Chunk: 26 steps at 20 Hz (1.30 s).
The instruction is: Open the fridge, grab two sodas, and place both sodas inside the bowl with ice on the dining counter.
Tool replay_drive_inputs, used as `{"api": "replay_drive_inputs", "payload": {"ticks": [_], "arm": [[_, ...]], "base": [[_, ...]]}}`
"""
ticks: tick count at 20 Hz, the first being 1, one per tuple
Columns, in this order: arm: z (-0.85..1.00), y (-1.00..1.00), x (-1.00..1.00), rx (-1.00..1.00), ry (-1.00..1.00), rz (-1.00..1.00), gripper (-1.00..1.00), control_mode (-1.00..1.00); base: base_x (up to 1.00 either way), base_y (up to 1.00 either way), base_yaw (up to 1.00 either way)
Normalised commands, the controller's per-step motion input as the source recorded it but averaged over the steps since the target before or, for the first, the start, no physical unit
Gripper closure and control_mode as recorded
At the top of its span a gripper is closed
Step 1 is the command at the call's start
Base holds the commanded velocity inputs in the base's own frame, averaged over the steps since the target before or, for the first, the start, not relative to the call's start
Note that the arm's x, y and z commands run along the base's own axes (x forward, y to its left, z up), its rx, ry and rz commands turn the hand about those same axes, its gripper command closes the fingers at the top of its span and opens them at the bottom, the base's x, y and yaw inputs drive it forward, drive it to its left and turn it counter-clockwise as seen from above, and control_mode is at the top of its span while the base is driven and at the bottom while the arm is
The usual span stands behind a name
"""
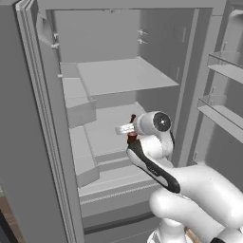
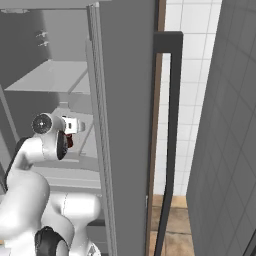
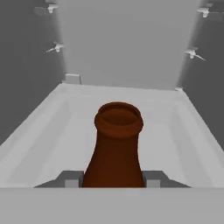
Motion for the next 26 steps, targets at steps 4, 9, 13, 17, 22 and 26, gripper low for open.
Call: {"api": "replay_drive_inputs", "payload": {"ticks": [4,9,13,17,22,26], "arm": [[0.68,-0.10,-0.73,0.00,0.20,-0.06,1.00,-1.00],[0.06,-0.22,-0.96,0.00,0.04,-0.03,1.00,-1.00],[0.09,-0.38,-1.00,0.01,0.00,0.00,1.00,-1.00],[0.70,-0.40,-0.88,0.01,0.00,0.00,1.00,-1.00],[0.93,-0.32,-0.68,0.00,0.00,-0.01,1.00,-1.00],[0.43,-0.02,-0.68,-0.01,-0.01,-0.01,1.00,-1.00]], "base": [[0.00,0.00,0.00],[0.00,0.00,0.00],[0.00,0.00,0.00],[0.00,0.00,0.00],[0.00,0.00,0.00],[0.00,0.00,0.00]]}}
